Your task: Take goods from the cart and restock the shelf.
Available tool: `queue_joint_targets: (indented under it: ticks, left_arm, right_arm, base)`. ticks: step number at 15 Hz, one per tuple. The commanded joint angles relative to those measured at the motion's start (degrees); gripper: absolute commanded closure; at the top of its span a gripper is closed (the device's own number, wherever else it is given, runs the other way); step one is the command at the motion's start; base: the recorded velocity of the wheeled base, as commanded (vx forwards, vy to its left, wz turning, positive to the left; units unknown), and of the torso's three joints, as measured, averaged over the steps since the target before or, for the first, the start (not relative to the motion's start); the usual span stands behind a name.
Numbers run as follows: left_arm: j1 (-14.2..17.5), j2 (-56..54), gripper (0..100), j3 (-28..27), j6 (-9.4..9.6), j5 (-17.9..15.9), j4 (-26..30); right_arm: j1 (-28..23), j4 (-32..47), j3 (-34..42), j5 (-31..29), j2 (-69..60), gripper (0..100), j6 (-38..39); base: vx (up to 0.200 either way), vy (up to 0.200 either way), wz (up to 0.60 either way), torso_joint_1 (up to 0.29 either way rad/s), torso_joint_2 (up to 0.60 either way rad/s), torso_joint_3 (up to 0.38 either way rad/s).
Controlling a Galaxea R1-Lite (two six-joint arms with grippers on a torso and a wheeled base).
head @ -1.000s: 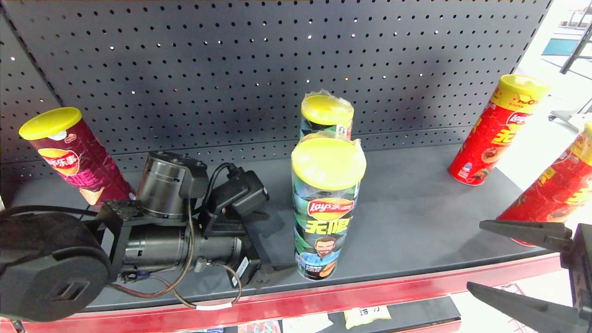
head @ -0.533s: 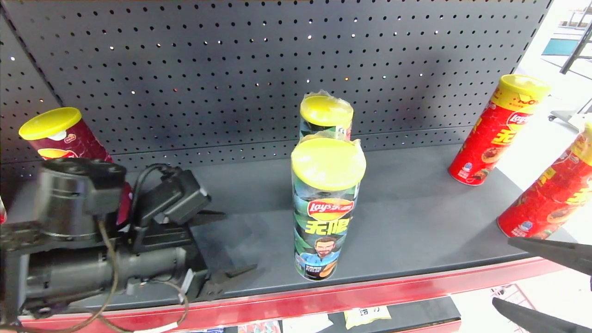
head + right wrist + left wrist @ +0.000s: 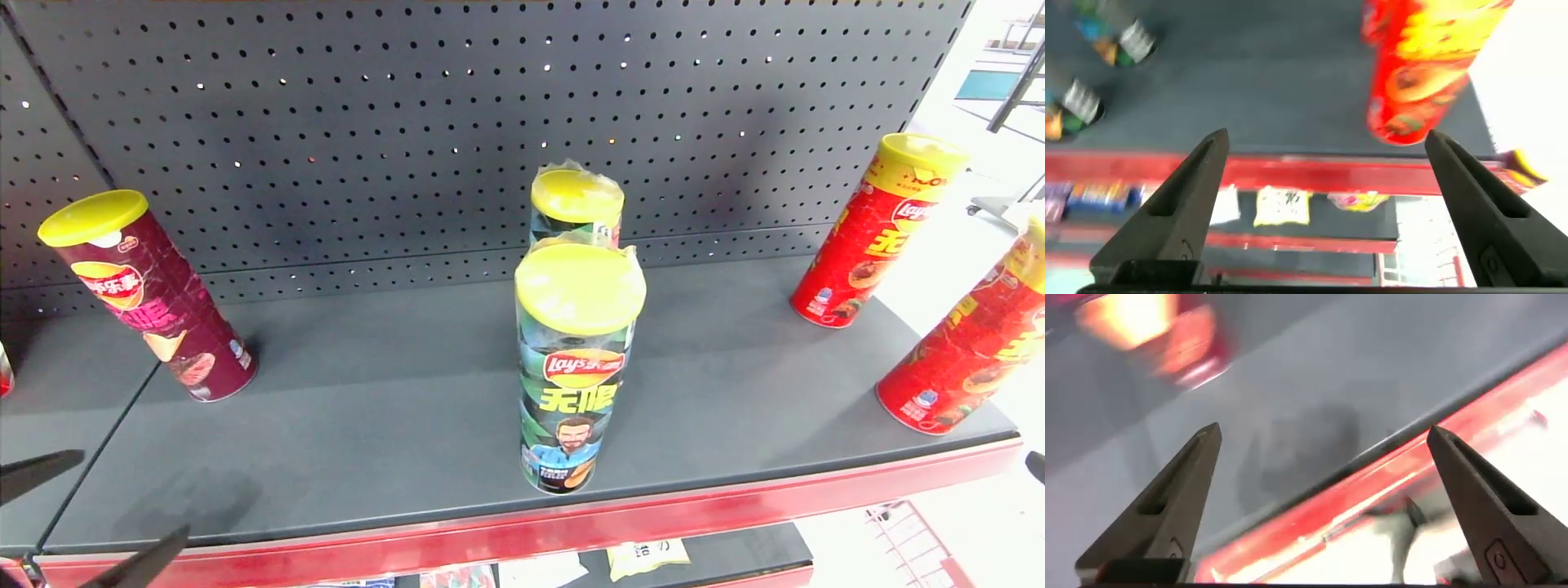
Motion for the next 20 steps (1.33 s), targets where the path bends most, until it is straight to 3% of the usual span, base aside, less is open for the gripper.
queue_joint_targets:
  ticks: [1, 3, 4, 5, 7, 9, 11, 20]
  left_arm:
    - [3.2, -10.0, 0, 1.8, -10.74, 2.4, 0.2]
    - [3.2, -12.3, 0, 2.3, -15.92, 2.0, -0.3]
    - [3.1, -13.9, 0, 3.0, -16.27, 1.2, -0.3]
    - [2.9, -15.8, 0, 4.9, -15.66, -0.7, -0.4]
    - [3.0, -15.8, 0, 5.5, -11.09, -1.1, -0.4]
    - [3.0, -15.3, 0, 5.2, -9.42, -1.1, -0.6]
    - [3.0, -15.4, 0, 5.2, -9.42, -0.9, -0.6]
    - [3.1, -15.9, 0, 5.3, -9.42, -0.6, -0.7]
  right_arm:
    - [-1.0, 0.2, 0.7, 0.0, -2.9, 0, 0.1]
    - [-1.1, 0.3, 0.9, -0.4, -3.8, 0, 0.1]
    - [-1.1, 0.5, 1.1, -0.4, -4.5, 0, -0.3]
    - [-1.4, 0.4, 2.3, -0.7, -4.9, 0, -1.9]
    - [-2.5, 0.2, 2.6, -4.0, -4.2, 0, -2.3]
    - [-2.5, 0.2, 2.5, -4.8, -3.9, 0, -2.8]
    - [-2.6, 0.2, 2.6, -4.9, -3.9, 0, -3.0]
    - [-2.6, 0.5, 3.5, -4.9, -4.7, 0, -5.5]
  base:
    - [0.0, 0.0, 0.0, 0.0, 0.0, 0.0]
    - [0.0, 0.0, 0.0, 0.0, 0.0, 0.0]
    - [0.0, 0.0, 0.0, 0.0, 0.0, 0.0]
    - [0.0, 0.0, 0.0, 0.0, 0.0, 0.0]
    - [0.0, 0.0, 0.0, 0.0, 0.0, 0.0]
    - [0.0, 0.0, 0.0, 0.0, 0.0, 0.0]
    - [0.0, 0.0, 0.0, 0.0, 0.0, 0.0]
    - [-0.2, 0.0, 0.0, 0.006, 0.01, 0.003]
